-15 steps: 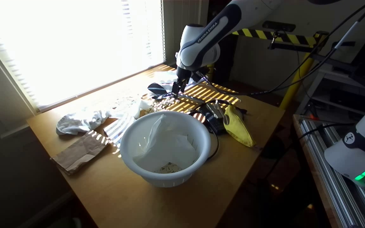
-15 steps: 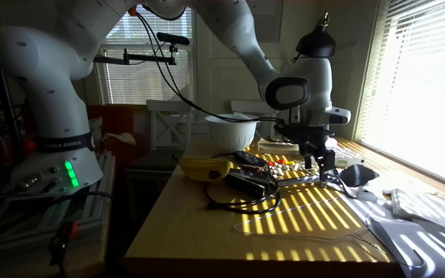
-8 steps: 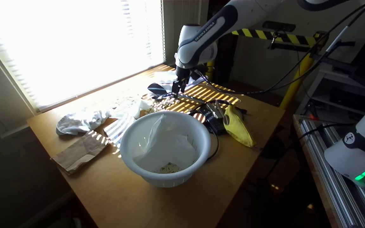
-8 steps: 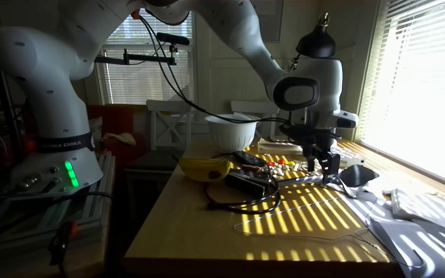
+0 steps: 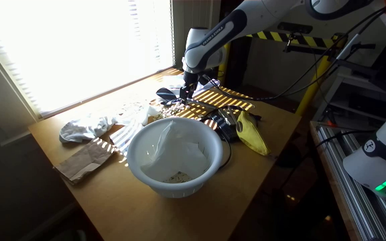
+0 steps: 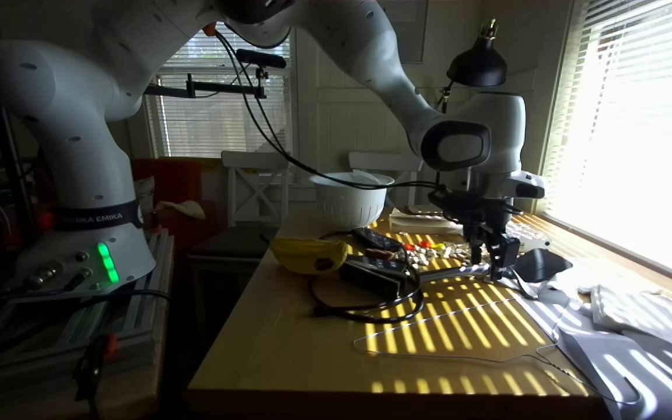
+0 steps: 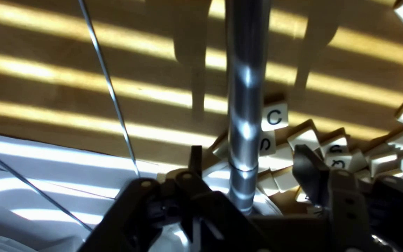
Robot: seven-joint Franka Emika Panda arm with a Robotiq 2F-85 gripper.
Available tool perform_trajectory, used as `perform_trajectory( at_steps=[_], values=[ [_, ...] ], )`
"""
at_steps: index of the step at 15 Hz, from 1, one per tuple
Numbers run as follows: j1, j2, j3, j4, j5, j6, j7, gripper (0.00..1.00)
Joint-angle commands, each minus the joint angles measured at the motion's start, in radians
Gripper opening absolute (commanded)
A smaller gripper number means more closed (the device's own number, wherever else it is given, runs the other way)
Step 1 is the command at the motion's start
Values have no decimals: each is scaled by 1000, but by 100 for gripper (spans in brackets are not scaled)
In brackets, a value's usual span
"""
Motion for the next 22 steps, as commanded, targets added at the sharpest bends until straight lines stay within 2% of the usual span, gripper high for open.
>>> perform_trajectory(
  at_steps=[1,2,5,6,7,8,9,12,14,18,20,22],
  values=[
    [-12,33,13,64,-5,-39,-2,39],
    [-12,36,14,70,-5,-42,-2,32],
    [-10,45,12,82,-6,-55,-1,21],
    [-8,46,11,83,-7,-60,1,3],
    [-7,47,9,85,-8,-64,3,1],
    [-4,46,5,86,-10,-72,11,6],
    [-1,42,1,84,-11,-78,18,6],
    [1,-44,-1,12,-17,-125,2,6],
    [-14,-114,9,-25,-22,-200,-54,6],
    [-53,-208,22,17,-15,-498,-235,6],
    [-51,-221,1,66,-39,-669,-266,6],
    [-38,-217,-24,113,-71,-792,-277,6]
  ],
)
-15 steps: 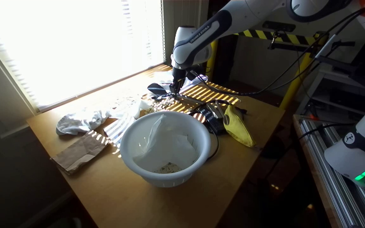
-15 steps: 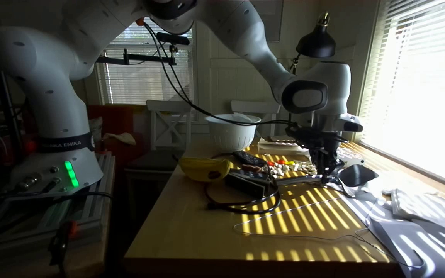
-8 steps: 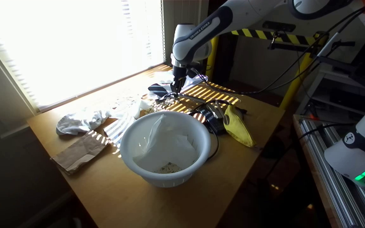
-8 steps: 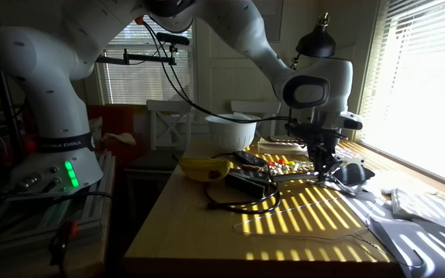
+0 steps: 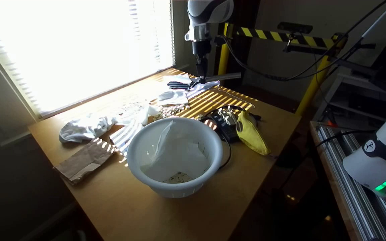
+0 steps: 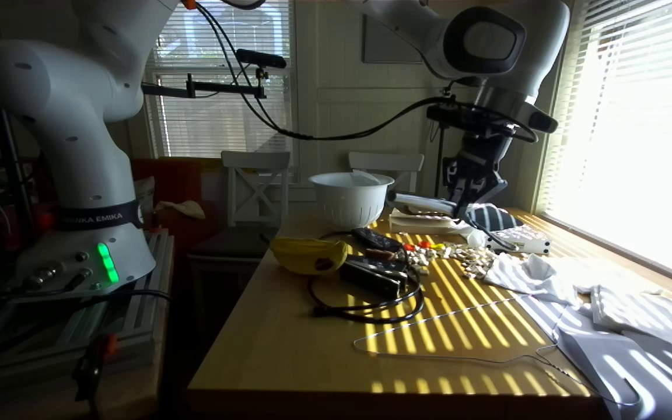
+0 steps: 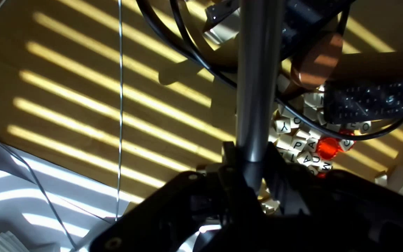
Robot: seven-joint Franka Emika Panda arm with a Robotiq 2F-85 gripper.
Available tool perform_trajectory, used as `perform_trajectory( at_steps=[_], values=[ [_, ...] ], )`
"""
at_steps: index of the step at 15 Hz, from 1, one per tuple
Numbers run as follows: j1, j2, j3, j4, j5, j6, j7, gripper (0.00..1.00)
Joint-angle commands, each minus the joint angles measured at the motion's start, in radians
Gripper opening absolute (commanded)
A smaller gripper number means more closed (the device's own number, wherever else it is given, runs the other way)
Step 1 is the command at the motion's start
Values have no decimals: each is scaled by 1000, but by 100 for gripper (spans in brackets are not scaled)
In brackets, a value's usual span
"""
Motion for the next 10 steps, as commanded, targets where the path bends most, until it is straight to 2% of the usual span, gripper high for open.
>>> perform_trajectory(
  at_steps=[1,4,10],
  values=[
    [9,9,-23,80,-64,-206,-33,6],
    [25,46,-38,127,-114,-288,-20,6],
    [81,99,-67,117,-238,-183,57,6]
  ],
)
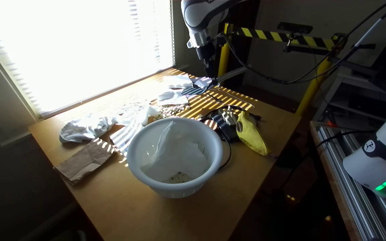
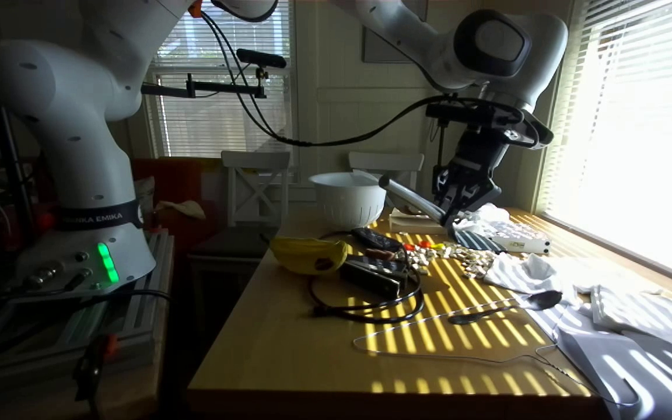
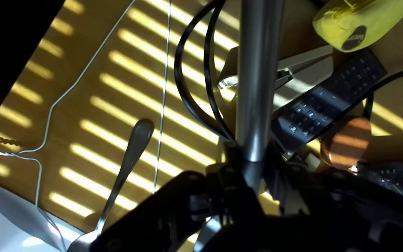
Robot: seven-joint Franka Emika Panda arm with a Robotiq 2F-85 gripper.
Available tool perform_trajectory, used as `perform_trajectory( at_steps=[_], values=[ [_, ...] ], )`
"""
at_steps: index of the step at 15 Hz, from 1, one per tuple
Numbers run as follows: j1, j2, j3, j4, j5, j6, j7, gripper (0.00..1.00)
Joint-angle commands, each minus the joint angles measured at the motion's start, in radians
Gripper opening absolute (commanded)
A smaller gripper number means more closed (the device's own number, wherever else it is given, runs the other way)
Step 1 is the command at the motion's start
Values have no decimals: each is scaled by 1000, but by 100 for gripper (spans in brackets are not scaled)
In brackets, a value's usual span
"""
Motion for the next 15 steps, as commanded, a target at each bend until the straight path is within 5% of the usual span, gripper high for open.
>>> perform_trajectory(
  at_steps=[1,7,15],
  values=[
    [49,44,-29,32,-115,5,12,6],
    [67,-34,-37,-116,-355,111,-158,6],
    [36,-181,-51,-395,-486,520,-414,6]
  ],
)
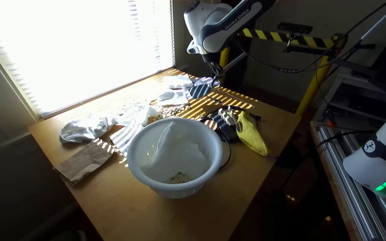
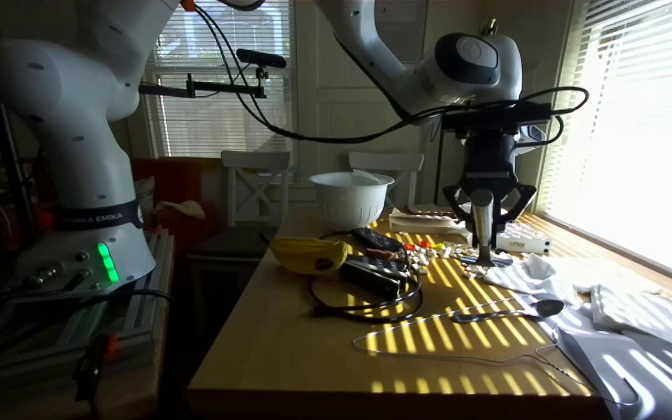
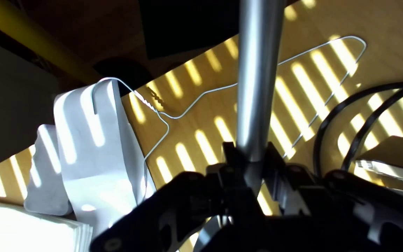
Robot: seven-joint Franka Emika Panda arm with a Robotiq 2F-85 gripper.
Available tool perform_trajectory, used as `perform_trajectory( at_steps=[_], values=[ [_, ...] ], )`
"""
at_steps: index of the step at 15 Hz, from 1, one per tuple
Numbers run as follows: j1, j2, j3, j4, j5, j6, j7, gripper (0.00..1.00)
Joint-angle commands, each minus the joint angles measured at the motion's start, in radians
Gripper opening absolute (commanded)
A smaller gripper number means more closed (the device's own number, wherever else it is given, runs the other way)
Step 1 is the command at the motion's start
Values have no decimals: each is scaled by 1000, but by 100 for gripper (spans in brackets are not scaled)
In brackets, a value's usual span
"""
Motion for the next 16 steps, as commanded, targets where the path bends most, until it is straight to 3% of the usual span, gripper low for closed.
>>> perform_trajectory(
  at_steps=[1,2,3,6,7,11,16],
  values=[
    [-22,-112,-1,-175,-36,184,-134,6],
    [-41,-123,14,-193,31,193,-157,6],
    [-5,-46,-17,-95,11,141,-105,22],
    [-16,-80,-14,-147,19,172,-133,22],
    [2,-68,-28,-136,-3,138,-109,6],
    [69,-19,-41,-108,-62,4,-92,6],
    [103,38,-28,-91,-43,6,-30,6]
  ],
)
